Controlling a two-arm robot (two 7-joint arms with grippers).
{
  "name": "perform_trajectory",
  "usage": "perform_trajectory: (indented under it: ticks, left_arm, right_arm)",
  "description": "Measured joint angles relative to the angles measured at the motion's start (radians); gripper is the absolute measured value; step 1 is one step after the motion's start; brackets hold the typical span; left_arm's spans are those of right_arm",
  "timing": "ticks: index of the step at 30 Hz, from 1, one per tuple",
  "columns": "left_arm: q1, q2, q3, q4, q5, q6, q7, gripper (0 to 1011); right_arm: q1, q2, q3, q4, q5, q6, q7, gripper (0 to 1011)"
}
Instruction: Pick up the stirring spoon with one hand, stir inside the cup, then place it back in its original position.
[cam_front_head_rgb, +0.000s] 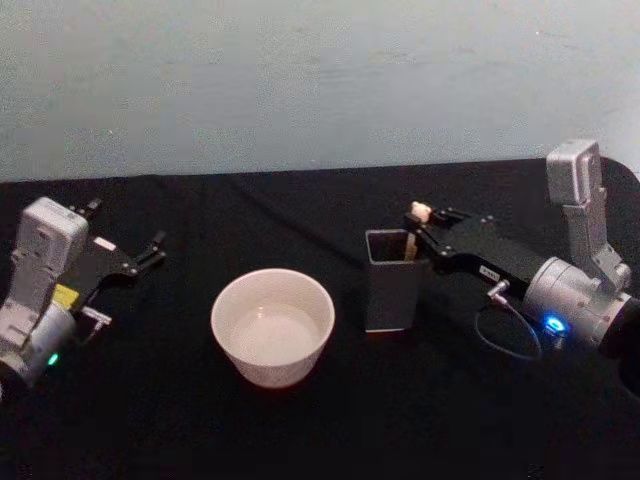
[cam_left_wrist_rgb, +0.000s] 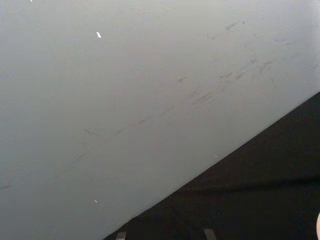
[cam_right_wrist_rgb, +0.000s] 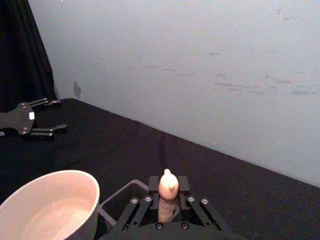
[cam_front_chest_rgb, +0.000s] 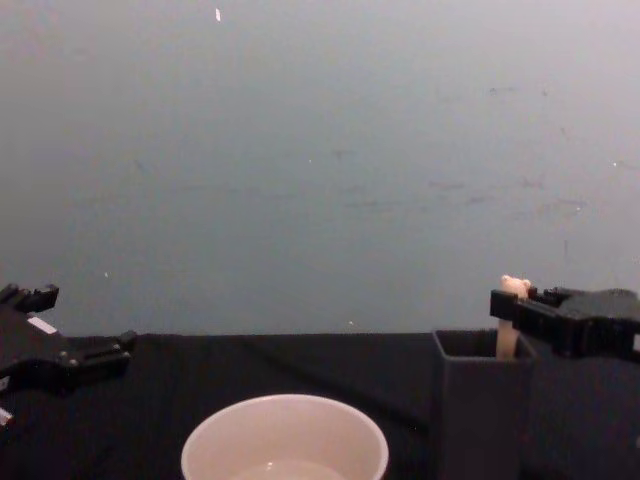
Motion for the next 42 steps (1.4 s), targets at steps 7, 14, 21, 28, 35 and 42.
perform_trajectory:
  ticks: [7, 14, 21, 28, 35, 42]
  left_arm:
    - [0.000, 0.000, 0.000, 0.000, 0.000, 0.000, 0.000, 1001]
    - [0.000, 0.000, 0.000, 0.000, 0.000, 0.000, 0.000, 1001]
    - [0.000, 0.000, 0.000, 0.000, 0.000, 0.000, 0.000, 1001]
    - [0.000, 0.000, 0.000, 0.000, 0.000, 0.000, 0.000, 1001]
    - [0.000, 0.000, 0.000, 0.000, 0.000, 0.000, 0.000, 1001]
    - [0.000, 0.000, 0.000, 0.000, 0.000, 0.000, 0.000, 1001]
  right_arm:
    - [0.000, 0.000, 0.000, 0.000, 0.000, 0.000, 0.000, 212]
    - [-0.013, 0.000, 0.005, -0.021, -0.003, -0.010, 0.001, 212]
    - [-0.036, 0.004, 0.032, -0.085, 0.000, -0.027, 0.001, 212]
    - [-0.050, 0.014, 0.053, -0.143, 0.014, -0.036, 0.006, 212]
    - [-0.056, 0.027, 0.079, -0.201, 0.038, -0.056, 0.016, 212]
    - [-0.040, 0.027, 0.092, -0.231, 0.057, -0.082, 0.026, 212]
